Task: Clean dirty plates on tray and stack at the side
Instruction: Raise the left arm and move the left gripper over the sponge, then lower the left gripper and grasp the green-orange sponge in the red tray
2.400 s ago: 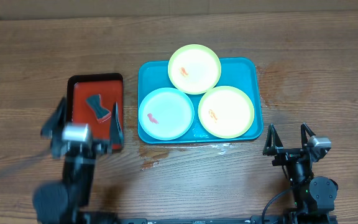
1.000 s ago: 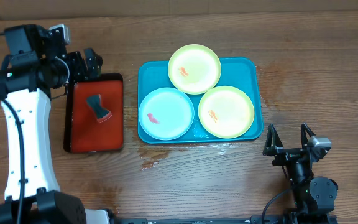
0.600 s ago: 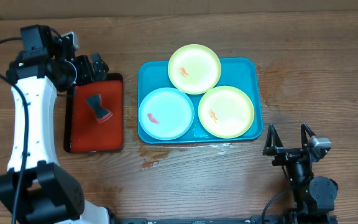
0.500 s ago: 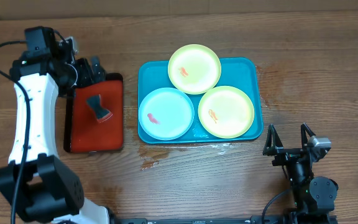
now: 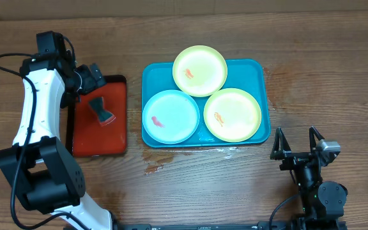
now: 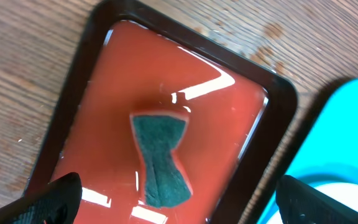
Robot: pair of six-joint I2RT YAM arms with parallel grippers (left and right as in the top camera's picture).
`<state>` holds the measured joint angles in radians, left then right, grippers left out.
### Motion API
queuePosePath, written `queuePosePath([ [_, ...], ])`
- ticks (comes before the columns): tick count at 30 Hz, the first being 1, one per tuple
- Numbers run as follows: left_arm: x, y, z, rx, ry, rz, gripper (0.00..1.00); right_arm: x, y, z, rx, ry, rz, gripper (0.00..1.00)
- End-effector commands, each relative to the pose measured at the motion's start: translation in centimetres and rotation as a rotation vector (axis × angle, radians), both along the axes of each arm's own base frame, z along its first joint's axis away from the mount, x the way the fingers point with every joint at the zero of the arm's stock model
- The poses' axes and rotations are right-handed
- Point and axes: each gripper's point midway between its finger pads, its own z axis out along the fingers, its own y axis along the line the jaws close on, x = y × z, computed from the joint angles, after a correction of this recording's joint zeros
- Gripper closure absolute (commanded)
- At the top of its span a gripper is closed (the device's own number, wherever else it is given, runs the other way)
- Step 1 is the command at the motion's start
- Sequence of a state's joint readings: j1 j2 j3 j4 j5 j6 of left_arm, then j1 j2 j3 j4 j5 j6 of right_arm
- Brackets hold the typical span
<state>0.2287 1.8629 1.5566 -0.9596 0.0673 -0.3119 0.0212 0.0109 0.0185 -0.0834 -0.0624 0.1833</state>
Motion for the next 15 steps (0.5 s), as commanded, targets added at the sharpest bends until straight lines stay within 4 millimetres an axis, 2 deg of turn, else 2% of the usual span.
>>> queuePosePath([
  [1,0.5,1.2,-0.9,0.035,0.016,0.125,0.00,0.0,-0.1,-0.3,0.000,0.000,-0.006,0.00],
  [8,0.7,0.8,-1.3,0.013,0.020,0.119,0.00,0.0,-0.1,-0.3,0.000,0.000,-0.006,0.00],
  [11,0.7,-0.6,-1.3,-0.061,0.018,0.094,0.00,0.0,-0.1,-0.3,0.000,0.000,-0.006,0.00],
  [15,1.0,-1.4,-1.4,-0.100,0.011,0.077,0.00,0.0,-0.1,-0.3,0.000,0.000,-0.006,0.00],
])
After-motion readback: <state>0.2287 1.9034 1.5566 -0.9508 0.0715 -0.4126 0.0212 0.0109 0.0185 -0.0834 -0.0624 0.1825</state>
